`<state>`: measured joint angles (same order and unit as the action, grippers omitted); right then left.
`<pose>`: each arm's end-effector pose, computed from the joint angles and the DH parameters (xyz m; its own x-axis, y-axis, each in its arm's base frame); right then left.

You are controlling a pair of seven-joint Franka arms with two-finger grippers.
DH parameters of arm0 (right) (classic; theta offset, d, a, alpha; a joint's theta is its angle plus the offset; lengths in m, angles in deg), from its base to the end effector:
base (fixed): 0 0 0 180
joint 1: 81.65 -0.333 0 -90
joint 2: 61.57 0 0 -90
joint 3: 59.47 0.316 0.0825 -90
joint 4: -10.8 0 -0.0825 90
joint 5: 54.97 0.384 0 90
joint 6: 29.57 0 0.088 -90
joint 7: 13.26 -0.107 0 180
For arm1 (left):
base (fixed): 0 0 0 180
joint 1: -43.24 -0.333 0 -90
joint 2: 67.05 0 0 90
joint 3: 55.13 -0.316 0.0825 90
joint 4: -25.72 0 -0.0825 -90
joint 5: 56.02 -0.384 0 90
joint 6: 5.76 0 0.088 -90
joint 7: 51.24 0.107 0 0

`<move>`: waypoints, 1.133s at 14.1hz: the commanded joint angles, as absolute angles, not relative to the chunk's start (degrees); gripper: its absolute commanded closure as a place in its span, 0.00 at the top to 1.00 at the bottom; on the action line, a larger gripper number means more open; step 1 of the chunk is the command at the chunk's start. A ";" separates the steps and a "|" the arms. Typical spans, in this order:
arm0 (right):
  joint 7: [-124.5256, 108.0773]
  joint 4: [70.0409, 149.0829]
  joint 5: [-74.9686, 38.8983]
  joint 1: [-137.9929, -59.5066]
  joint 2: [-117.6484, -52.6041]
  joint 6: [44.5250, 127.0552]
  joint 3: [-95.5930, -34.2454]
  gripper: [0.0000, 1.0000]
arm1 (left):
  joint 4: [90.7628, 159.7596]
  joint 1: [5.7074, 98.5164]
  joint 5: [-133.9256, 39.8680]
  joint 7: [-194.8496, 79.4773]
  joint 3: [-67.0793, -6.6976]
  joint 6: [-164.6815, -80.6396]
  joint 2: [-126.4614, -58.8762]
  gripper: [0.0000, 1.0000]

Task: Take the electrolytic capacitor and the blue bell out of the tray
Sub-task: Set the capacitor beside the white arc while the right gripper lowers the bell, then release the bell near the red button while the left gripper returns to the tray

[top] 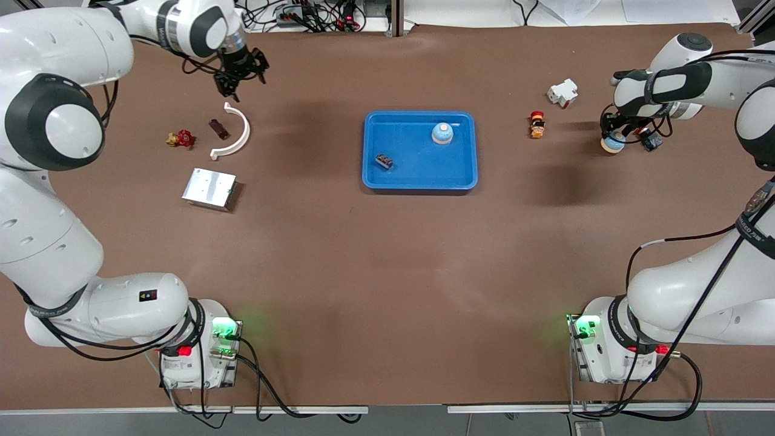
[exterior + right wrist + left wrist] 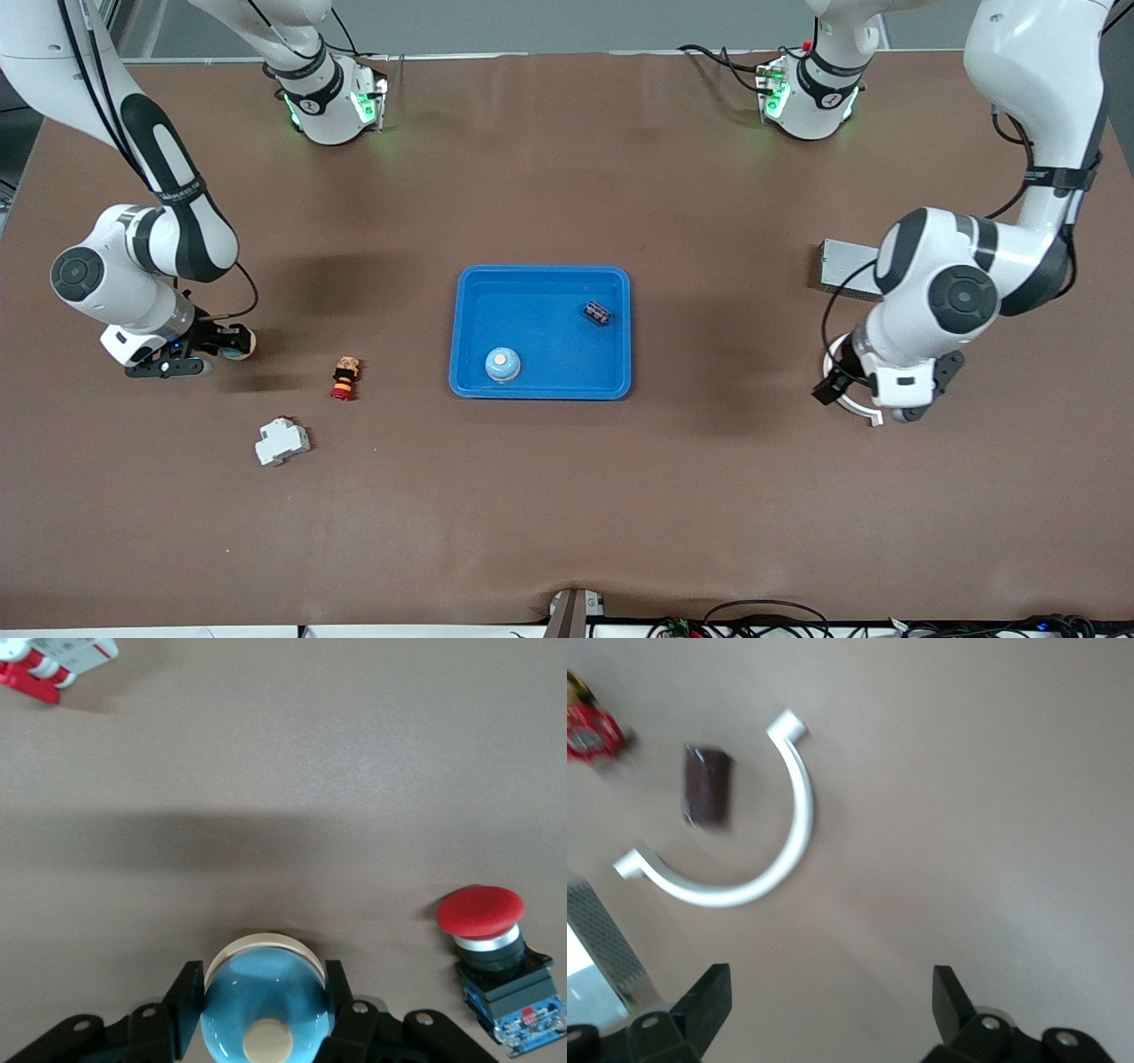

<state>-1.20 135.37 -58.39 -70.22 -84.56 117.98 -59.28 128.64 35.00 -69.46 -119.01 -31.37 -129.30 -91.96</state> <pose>0.5523 -0.1087 0.2048 0.9979 0.0643 -0.0073 0.0645 -0.9975 0.0298 0.6269 -0.1429 0.3218 0.6894 0.7243 0.0069 0.7240 -0.6888 -0.0370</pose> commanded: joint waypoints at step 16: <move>-6.49 135.43 -59.19 -73.74 -86.89 122.22 -58.77 0.07 | 122.50 48.69 -70.44 -142.73 -29.02 -129.33 -96.14 1.00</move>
